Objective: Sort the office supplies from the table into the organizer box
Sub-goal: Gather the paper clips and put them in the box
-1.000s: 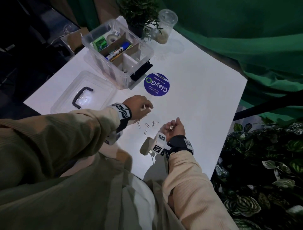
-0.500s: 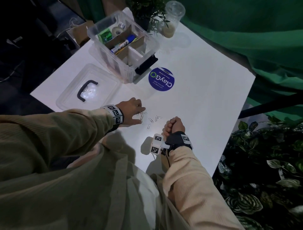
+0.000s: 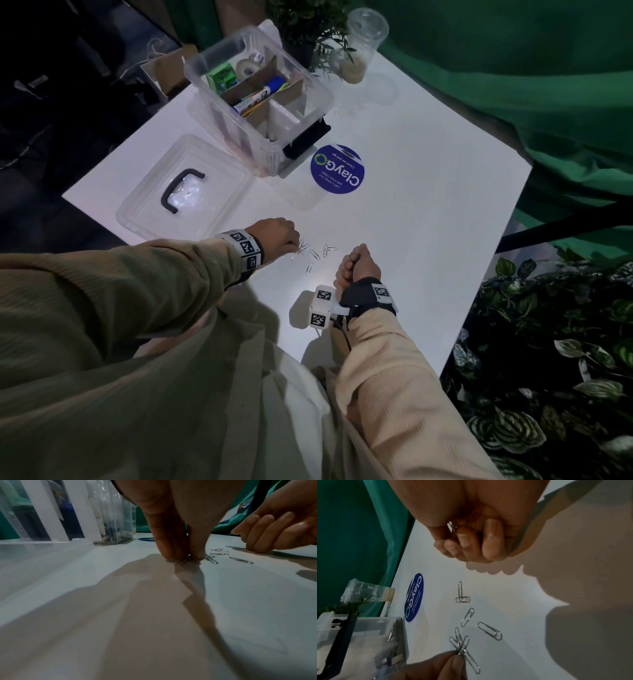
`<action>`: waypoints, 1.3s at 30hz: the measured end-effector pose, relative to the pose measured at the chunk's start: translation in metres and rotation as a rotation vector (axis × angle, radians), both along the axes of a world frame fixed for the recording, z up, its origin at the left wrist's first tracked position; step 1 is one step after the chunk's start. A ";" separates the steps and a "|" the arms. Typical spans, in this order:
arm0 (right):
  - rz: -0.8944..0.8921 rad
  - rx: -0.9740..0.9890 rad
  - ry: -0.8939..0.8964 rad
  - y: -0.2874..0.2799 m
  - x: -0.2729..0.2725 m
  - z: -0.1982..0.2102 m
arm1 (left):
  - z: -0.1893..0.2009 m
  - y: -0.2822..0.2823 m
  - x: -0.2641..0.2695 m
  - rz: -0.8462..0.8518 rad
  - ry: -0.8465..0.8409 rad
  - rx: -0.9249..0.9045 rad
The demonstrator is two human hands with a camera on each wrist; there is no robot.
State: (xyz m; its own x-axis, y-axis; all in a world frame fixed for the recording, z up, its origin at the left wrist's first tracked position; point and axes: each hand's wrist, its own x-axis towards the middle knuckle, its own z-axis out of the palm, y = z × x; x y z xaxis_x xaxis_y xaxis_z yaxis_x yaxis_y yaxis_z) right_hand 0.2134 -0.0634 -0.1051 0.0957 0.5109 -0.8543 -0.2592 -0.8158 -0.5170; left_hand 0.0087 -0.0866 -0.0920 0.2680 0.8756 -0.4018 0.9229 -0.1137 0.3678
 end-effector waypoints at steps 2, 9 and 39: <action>0.003 -0.009 -0.002 0.000 -0.001 -0.001 | 0.001 0.002 0.004 0.060 -0.015 -0.001; -0.005 -0.031 -0.003 -0.004 -0.002 -0.005 | -0.011 -0.015 -0.021 0.111 -0.052 0.175; 0.024 -0.011 -0.035 -0.007 -0.007 -0.010 | -0.011 -0.007 -0.027 -0.005 -0.082 0.035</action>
